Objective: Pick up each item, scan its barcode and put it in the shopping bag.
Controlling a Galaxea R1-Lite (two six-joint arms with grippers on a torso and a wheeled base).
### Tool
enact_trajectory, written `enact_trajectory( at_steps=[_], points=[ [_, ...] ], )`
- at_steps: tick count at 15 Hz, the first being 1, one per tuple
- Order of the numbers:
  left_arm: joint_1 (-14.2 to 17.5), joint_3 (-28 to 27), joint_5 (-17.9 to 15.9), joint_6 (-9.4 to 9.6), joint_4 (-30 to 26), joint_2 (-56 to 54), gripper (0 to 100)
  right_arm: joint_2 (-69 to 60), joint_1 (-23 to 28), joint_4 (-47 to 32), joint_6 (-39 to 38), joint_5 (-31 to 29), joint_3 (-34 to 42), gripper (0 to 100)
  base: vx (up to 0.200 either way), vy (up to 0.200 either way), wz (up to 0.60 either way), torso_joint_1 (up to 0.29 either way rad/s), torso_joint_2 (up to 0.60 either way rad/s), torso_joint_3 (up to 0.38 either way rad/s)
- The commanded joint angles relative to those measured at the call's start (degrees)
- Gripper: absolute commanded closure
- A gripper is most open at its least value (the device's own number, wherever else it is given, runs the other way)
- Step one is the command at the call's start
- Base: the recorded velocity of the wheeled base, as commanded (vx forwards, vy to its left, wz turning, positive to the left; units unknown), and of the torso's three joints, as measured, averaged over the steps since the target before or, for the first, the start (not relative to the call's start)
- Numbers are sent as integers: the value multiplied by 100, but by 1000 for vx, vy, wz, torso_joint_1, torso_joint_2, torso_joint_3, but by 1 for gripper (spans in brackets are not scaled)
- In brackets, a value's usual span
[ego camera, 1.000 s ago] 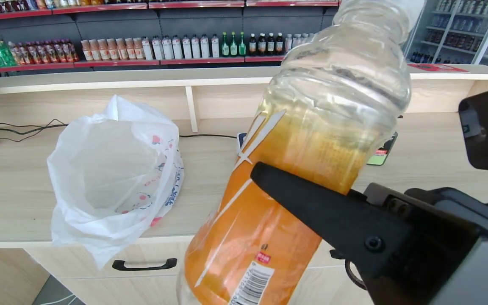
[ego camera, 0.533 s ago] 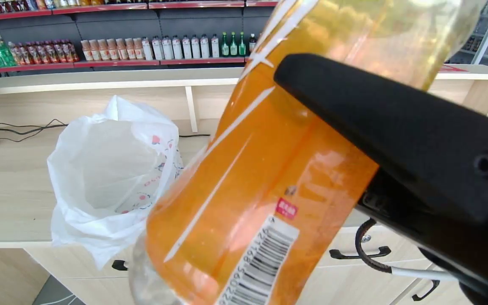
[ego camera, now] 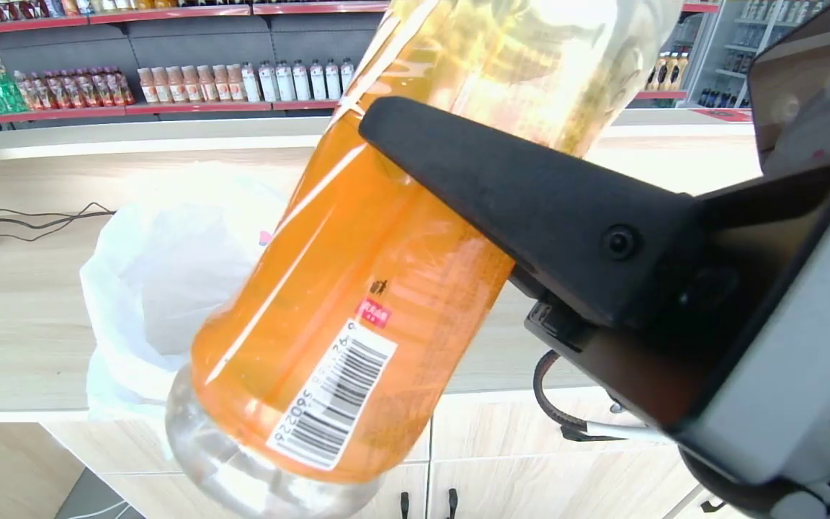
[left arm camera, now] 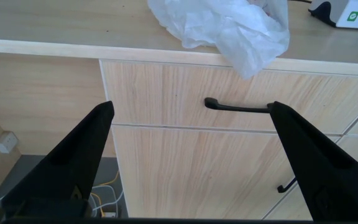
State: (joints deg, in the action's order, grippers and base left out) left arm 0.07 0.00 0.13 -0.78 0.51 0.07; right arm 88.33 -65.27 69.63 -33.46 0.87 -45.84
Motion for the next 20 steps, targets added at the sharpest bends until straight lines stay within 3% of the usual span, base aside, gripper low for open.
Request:
enact_trajectory(
  at_steps=[1, 9, 14, 16, 17, 18, 20],
  points=[
    [1, 0, 4, -1, 2, 1, 0, -18, 5, 6, 6, -25, 92, 100, 0, 0, 0, 0, 0, 0],
    [1, 0, 4, -1, 2, 1, 0, 158, -3, -161, 973, 133, 66, 100, 0, 0, 0, 0, 0, 0],
    [1, 0, 4, -1, 2, 1, 0, -115, 67, -161, 2054, 63, 743, 100, 0, 0, 0, 0, 0, 0],
    [1, 0, 4, -1, 2, 1, 0, -106, 744, -161, 2564, 45, 875, 100, 0, 0, 0, 0, 0, 0],
    [1, 0, 4, -1, 2, 1, 0, -106, 770, -161, 2573, 36, 875, 100, 0, 0, 0, 0, 0, 0],
    [1, 0, 4, -1, 2, 1, 0, -115, 1491, -161, 3030, 45, 919, 100, 0, 0, 0, 0, 0, 0],
    [1, 0, 4, -1, 2, 1, 0, -123, 2132, -152, 3338, 19, 831, 100, 0, 0, 0, 0, 0, 0]
  ],
)
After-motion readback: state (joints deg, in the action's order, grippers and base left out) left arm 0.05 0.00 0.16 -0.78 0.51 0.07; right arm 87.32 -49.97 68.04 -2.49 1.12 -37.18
